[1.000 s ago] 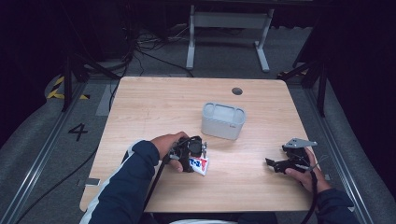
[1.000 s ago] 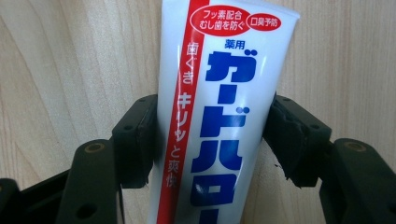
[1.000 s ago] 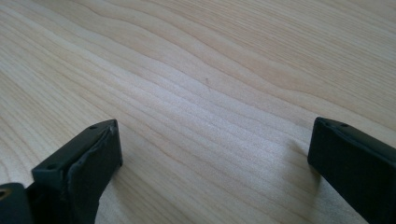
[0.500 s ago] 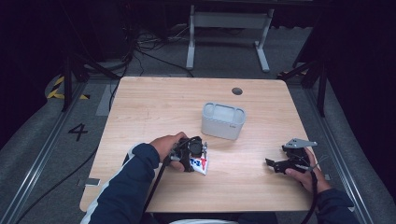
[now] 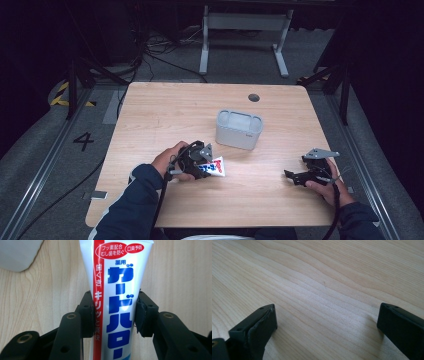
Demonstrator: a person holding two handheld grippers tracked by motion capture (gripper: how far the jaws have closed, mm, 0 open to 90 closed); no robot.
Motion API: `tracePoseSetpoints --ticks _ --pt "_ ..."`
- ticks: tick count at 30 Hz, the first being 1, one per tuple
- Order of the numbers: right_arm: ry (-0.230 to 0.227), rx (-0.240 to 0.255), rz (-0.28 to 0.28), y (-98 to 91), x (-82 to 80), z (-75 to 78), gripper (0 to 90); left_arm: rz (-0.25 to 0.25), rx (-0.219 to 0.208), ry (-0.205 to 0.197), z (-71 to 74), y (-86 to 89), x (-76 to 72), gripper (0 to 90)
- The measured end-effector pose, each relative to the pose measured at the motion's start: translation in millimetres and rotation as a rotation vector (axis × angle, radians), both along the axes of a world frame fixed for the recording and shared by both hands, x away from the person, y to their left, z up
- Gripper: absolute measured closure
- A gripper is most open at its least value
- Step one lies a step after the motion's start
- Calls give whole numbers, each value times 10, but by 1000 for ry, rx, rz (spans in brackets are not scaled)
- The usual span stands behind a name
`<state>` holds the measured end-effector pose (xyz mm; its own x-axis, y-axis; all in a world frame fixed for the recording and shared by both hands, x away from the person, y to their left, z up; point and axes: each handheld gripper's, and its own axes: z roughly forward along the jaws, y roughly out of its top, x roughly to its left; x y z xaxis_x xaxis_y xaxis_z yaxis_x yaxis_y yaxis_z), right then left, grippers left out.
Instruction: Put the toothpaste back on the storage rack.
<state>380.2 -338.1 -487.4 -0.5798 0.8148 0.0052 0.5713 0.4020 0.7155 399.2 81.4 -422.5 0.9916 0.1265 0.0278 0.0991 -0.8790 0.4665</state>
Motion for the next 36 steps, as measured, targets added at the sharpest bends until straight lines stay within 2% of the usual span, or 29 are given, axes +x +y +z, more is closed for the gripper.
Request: tracePoseSetpoints --ticks 1,5,10,12,16,18,19,22,24,25,31,33,34,36 --pt "0 0 0 0 0 0 30 1 -13 9 9 17 -10 584" --pt "-2 0 1 0 -1 -2 29 9 -60 3 54 81 -58 593" --pt "-3 0 2 2 -2 -2 29 45 -121 -39 124 159 -79 609" --pt "-3 0 3 2 -2 -2 29 51 -124 -47 142 170 -80 614" --pt "-3 0 4 4 -2 -2 29 67 -178 -62 218 223 -103 616" --pt "-3 0 4 4 -3 -2 29 84 -223 -86 284 256 -124 618" --pt "-3 0 4 4 -3 -2 29 84 -223 -86 284 256 -124 619" --pt "-3 0 6 4 -4 -2 29 88 -277 -84 351 286 -135 619" --pt "-2 0 7 4 -4 -1 29 85 -289 -75 367 294 -131 618" --pt "-3 -1 8 4 -5 -1 29 88 -312 -87 375 305 -125 617" --pt "-2 0 14 4 -4 -1 29 110 -338 -102 402 355 -91 618" --pt "-2 0 14 4 -5 -1 29 120 -348 -121 425 375 -92 617" --pt "-1 0 14 4 -5 -1 29 138 -363 -122 443 393 -96 617" --pt "-2 -2 16 3 -5 -2 29 141 -387 -122 471 419 -96 617"
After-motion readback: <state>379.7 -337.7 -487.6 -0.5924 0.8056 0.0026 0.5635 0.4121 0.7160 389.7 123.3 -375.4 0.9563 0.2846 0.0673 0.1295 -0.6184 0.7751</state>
